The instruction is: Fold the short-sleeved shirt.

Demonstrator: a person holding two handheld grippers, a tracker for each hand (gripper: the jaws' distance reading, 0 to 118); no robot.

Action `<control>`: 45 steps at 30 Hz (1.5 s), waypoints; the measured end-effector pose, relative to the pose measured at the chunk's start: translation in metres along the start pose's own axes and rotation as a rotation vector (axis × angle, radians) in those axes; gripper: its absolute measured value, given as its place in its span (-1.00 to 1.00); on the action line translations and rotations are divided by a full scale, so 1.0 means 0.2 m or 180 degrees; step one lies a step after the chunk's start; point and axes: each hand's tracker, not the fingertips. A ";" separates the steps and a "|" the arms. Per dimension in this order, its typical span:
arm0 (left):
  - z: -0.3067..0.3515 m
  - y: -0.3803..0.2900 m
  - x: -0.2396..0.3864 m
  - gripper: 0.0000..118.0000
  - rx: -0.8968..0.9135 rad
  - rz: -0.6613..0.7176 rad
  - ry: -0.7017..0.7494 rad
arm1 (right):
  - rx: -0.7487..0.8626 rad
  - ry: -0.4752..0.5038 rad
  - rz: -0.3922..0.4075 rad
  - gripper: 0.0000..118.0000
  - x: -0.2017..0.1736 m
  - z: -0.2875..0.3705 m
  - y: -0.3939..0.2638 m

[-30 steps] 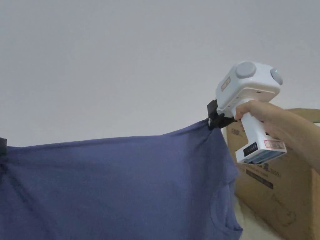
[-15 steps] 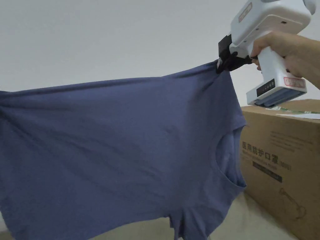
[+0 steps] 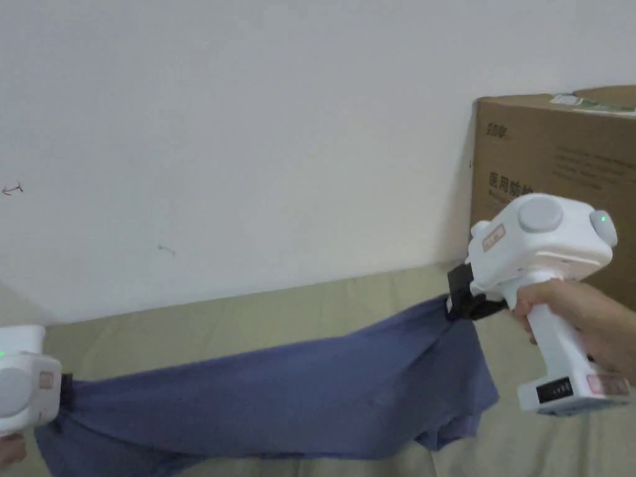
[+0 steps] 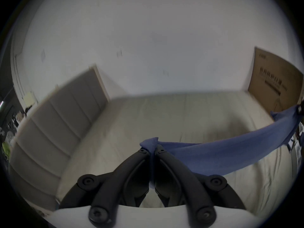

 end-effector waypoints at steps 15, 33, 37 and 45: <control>-0.14 -0.85 -0.07 -0.96 -0.0694 0.0337 -0.0159 | -0.0590 0.0130 -0.0569 -0.93 0.40 -0.39 -0.93; 0.93 -1.76 -0.41 -0.96 -0.0720 0.0122 -0.0382 | -0.0373 0.0152 -0.0180 -0.93 0.35 0.59 -2.16; 1.09 -1.95 -0.46 -0.95 -0.0687 0.0178 -0.0392 | -0.0442 0.0195 -0.0271 -0.93 0.39 0.63 -2.37; 1.09 -2.03 -0.45 0.14 -0.0718 0.0516 -0.0301 | -0.0403 0.0000 -0.0356 -0.23 0.37 0.59 -2.39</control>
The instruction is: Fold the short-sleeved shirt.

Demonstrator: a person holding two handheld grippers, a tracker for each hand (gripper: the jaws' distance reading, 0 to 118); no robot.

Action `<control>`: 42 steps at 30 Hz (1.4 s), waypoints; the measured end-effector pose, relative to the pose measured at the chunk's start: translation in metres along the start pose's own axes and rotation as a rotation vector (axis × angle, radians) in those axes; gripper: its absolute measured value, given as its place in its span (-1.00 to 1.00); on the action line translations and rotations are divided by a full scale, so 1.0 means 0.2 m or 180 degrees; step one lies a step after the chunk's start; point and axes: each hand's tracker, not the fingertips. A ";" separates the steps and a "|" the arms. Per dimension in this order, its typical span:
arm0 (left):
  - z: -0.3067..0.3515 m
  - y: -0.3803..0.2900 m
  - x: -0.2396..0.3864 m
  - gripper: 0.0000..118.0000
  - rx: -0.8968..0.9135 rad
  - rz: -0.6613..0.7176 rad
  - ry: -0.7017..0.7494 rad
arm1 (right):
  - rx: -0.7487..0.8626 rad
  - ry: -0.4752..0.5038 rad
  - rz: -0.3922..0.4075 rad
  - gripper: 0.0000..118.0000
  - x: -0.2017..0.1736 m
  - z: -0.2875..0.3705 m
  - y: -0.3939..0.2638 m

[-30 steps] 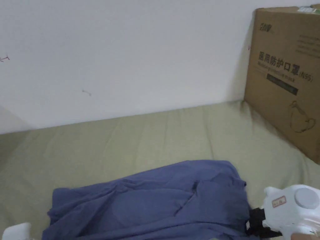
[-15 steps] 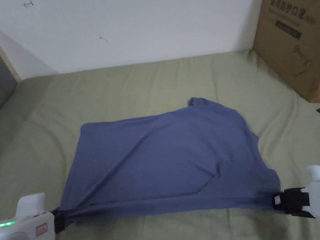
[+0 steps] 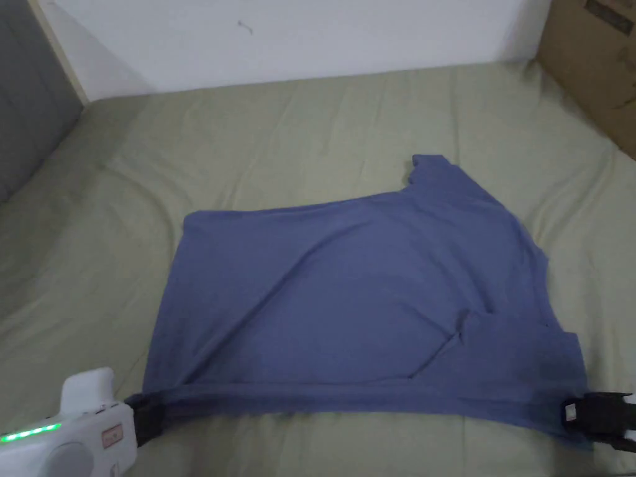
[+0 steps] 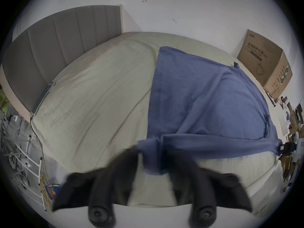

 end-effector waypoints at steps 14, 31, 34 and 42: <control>0.41 -0.16 -0.04 -0.53 0.0680 0.0476 0.0225 | 0.1022 -0.0224 0.0554 -0.83 -0.23 0.35 -0.19; 0.01 0.01 -0.06 0.34 0.0325 0.0307 -0.0009 | 0.0712 -0.0270 0.0272 -1.00 -0.13 0.14 -0.25; 0.01 -0.02 -0.07 -0.56 0.0217 0.0382 -0.0148 | 0.0658 -0.0278 0.0248 -1.00 -0.11 0.14 -0.24; 0.06 -0.04 -0.03 -0.95 0.0392 0.0276 -0.0061 | 0.0558 -0.0419 0.0356 -0.85 -0.11 0.11 -0.21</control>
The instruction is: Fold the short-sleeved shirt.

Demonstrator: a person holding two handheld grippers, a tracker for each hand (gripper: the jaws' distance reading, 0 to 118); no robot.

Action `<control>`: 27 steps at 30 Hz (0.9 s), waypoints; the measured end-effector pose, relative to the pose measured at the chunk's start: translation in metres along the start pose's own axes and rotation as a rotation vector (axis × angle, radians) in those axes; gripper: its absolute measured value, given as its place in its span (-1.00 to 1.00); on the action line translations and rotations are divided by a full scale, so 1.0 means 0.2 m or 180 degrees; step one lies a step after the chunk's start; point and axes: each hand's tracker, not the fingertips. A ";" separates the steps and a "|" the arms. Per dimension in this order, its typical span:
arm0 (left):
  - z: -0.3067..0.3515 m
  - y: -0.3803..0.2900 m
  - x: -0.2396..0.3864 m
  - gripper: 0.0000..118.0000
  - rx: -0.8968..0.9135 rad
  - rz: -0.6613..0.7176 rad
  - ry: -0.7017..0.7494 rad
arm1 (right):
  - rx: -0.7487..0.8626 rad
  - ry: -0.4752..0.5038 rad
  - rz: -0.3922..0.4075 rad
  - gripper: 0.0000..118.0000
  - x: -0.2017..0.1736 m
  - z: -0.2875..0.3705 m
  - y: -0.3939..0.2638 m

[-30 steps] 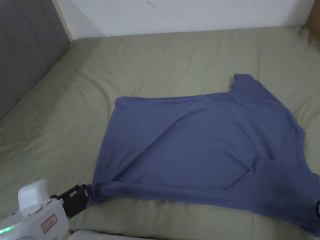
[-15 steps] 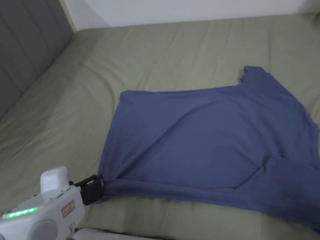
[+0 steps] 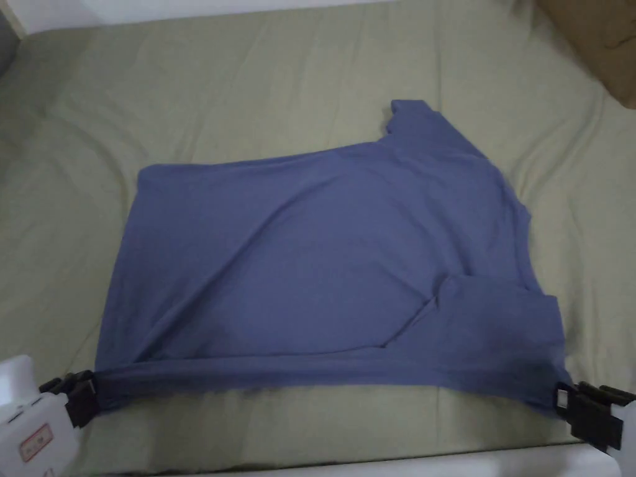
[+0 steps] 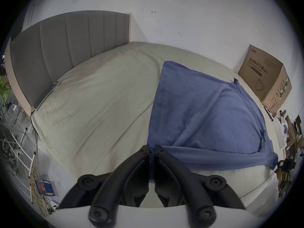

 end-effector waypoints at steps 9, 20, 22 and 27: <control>-0.01 -0.03 -0.04 -0.95 0.0018 0.0081 0.0015 | -0.0121 0.0123 0.0152 0.18 0.03 -0.18 0.10; 0.00 -0.01 -0.02 -0.95 -0.0006 0.0057 0.0055 | -0.0064 0.0040 0.0318 -0.92 0.03 -0.15 0.12; 0.01 0.03 0.00 -0.95 -0.0017 -0.0008 0.0098 | 0.0049 0.0045 0.0323 -0.92 0.03 -0.11 0.17; -0.06 0.20 0.07 -0.95 0.0058 -0.0352 0.0090 | 0.0267 0.0038 0.0584 -0.92 -0.04 -0.11 0.43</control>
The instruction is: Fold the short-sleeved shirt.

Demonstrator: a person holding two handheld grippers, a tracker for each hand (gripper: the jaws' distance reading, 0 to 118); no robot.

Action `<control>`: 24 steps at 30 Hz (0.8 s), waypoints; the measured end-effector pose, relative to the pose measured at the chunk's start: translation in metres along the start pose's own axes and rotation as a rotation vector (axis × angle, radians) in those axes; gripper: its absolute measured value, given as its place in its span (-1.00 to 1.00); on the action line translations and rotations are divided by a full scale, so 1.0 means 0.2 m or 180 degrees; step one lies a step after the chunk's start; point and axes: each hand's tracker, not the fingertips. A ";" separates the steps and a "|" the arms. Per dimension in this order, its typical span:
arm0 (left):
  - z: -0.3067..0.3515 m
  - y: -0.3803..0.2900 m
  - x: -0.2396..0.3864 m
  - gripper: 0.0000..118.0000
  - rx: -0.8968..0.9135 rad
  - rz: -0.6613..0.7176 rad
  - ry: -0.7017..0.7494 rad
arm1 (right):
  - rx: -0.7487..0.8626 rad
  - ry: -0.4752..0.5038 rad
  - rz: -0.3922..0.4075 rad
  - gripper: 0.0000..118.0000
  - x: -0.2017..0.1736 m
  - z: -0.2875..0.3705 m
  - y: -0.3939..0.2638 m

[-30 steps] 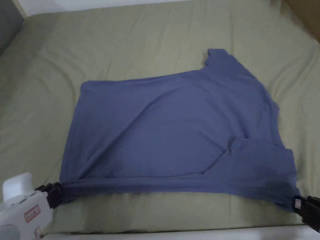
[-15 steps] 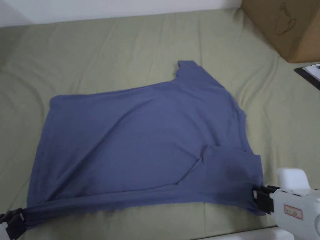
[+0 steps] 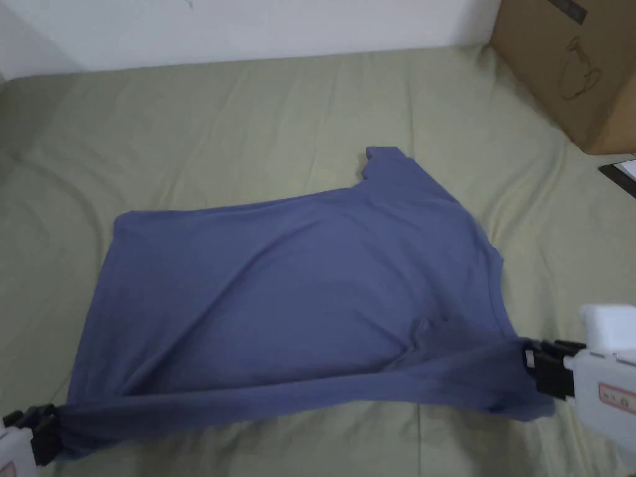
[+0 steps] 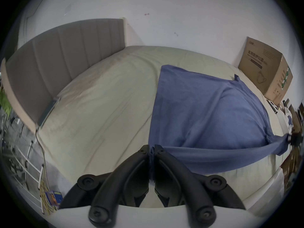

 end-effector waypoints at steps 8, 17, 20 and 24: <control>-0.38 0.39 0.05 -0.95 -0.0244 -0.0088 -0.0166 | -0.0225 -0.0058 -0.0027 -0.92 0.02 -0.48 0.29; -0.38 0.39 -0.03 0.75 -0.0296 -0.0043 -0.0293 | -0.0292 -0.0171 -0.0005 0.56 0.01 -0.46 0.26; -0.25 0.34 -0.10 0.75 -0.0226 0.0070 -0.0242 | -0.0187 -0.0129 -0.0031 0.53 0.02 -0.31 0.22; -0.06 0.20 -0.14 0.23 -0.0234 0.0321 -0.0302 | -0.0168 -0.0024 -0.0084 -0.24 0.00 -0.14 0.12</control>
